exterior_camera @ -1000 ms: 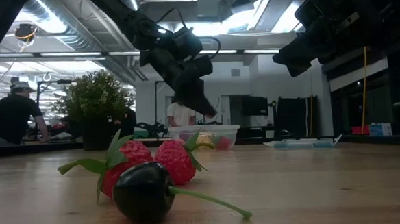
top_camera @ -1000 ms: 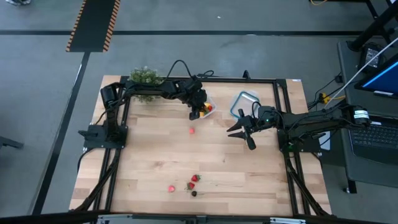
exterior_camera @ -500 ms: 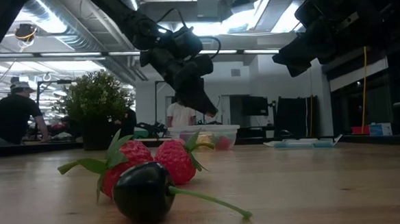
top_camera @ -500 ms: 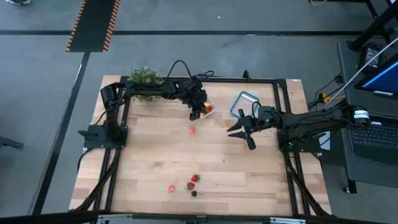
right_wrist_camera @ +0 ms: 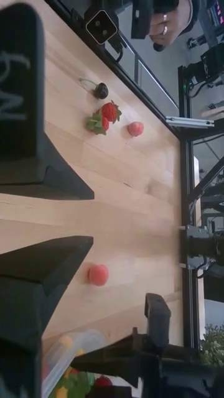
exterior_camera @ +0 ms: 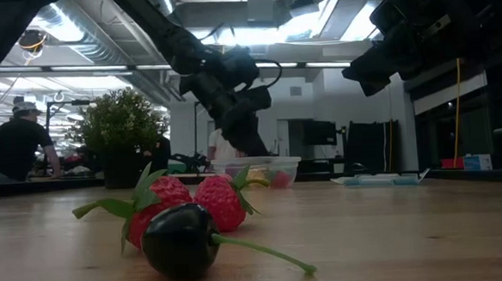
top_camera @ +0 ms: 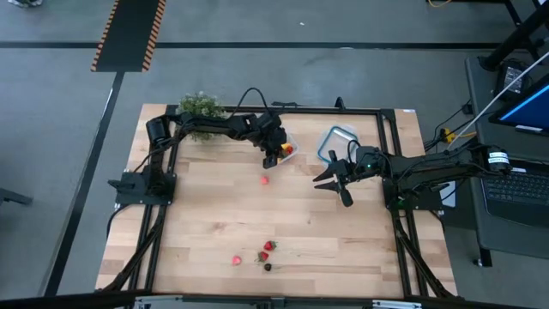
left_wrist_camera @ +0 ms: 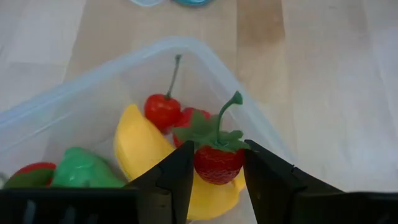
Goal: Pick and placing Produce into tupperware
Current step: Put the top red strawberry into the transparent container, then put the bottom pink apricot into the transparent container
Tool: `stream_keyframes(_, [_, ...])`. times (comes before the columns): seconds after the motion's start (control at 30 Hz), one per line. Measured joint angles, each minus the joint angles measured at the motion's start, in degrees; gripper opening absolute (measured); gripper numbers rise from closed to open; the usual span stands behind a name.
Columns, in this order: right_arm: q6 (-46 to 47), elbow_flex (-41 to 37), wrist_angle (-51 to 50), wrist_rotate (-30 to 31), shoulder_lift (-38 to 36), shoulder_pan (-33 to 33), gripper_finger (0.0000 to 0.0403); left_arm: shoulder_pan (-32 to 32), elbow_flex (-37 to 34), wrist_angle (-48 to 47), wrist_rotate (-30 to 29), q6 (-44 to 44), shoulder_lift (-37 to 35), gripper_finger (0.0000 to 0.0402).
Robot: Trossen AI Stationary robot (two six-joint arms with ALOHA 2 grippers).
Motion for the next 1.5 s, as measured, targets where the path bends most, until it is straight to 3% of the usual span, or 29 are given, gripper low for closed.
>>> stream_keyframes(0.2, [0.0, 0.0, -0.2, 0.0, 0.0, 0.0, 0.0106, 0.0, 0.0, 1.7, -0.1, 0.1, -0.3, 0.0122])
stream_keyframes(0.53, [-0.1, 0.0, -0.2, 0.0, 0.0, 0.0, 0.0106, -0.6, 0.0, 3.1, -4.7, -0.4, -0.3, 0.0157])
stream_keyframes(0.87, [-0.2, 0.0, -0.5, 0.0, 0.0, 0.0, 0.0106, -0.7, 0.0, 2.5, -3.6, 0.0, -1.5, 0.0155])
stream_keyframes(1.03, [-0.6, 0.0, -1.0, 0.0, 0.0, 0.0, 0.0106, -1.3, 0.0, 0.8, 0.9, 0.0, -5.0, 0.0141])
stream_keyframes(1.5, [-1.3, 0.0, -1.0, 0.0, 0.0, 0.0, 0.0106, -5.2, -0.4, -20.4, 0.9, -3.2, -19.9, 0.0099])
